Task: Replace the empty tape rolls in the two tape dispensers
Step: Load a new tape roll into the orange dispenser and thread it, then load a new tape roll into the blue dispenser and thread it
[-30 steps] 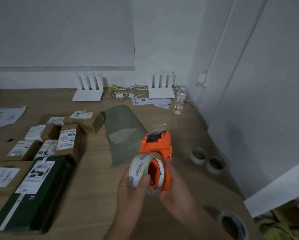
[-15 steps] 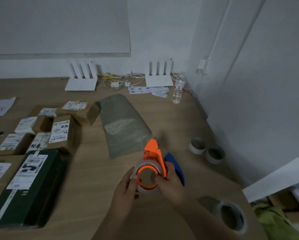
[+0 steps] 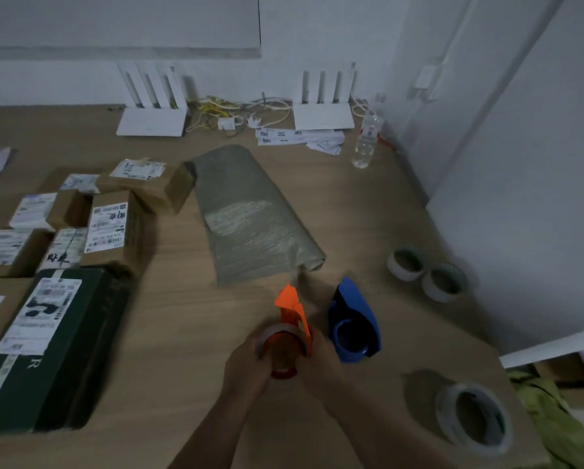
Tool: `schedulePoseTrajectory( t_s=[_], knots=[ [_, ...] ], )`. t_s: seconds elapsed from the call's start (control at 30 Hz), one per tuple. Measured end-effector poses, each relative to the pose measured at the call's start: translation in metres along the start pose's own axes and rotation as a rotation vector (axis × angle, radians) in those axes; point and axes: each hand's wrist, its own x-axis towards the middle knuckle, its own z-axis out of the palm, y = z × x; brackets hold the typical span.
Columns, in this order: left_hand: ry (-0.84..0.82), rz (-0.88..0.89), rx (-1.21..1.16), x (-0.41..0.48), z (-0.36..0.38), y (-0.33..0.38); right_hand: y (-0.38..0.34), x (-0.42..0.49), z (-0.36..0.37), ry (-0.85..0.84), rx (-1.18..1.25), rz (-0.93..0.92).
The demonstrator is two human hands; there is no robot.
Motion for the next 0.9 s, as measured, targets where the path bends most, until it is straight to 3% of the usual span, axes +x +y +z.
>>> schedulePoseTrajectory(
  t_s=[0.37, 0.6, 0.77, 0.9],
  knots=[
    [0.073, 0.093, 0.020, 0.002, 0.001, -0.019, 0.010, 0.015, 0.025, -0.077, -0.178, 0.100],
    [0.088, 0.034, 0.013, 0.007, 0.009, -0.032, 0.027, 0.023, 0.030, -0.063, -0.090, 0.098],
    [0.274, -0.095, -0.036, -0.004, 0.009, -0.020, 0.013, 0.002, 0.006, -0.036, 0.056, 0.119],
    [0.339, -0.029, -0.150, -0.024, 0.012, 0.016, 0.012, -0.015, -0.018, 0.046, 0.070, 0.057]
  ],
)
